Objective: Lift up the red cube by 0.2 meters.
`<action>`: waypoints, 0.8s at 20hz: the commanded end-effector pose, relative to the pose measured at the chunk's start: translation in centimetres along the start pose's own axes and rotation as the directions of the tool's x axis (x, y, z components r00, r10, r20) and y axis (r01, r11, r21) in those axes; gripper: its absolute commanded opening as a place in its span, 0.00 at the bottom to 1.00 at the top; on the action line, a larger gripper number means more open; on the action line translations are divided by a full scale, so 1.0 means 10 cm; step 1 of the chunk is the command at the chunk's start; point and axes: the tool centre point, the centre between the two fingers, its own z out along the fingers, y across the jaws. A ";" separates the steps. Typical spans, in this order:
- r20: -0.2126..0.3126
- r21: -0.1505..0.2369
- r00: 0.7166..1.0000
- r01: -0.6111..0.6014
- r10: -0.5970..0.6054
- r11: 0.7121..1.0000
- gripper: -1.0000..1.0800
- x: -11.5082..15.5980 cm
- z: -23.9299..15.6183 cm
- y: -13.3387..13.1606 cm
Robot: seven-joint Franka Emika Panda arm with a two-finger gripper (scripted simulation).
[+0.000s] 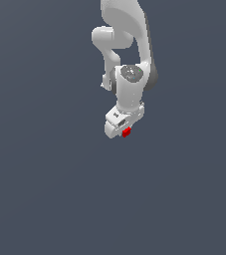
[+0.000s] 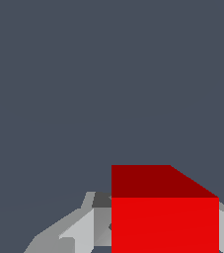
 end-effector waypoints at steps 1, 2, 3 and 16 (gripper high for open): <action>-0.001 0.000 1.000 0.000 0.000 1.000 0.00 0.00 -0.25 0.00; -0.001 0.000 1.000 0.000 0.000 1.000 0.00 0.00 -0.34 -0.01; -0.001 0.000 1.000 0.001 -0.001 1.000 0.00 0.00 -0.43 -0.01; -0.001 0.000 1.000 -0.001 0.001 1.000 0.00 0.01 -1.05 0.01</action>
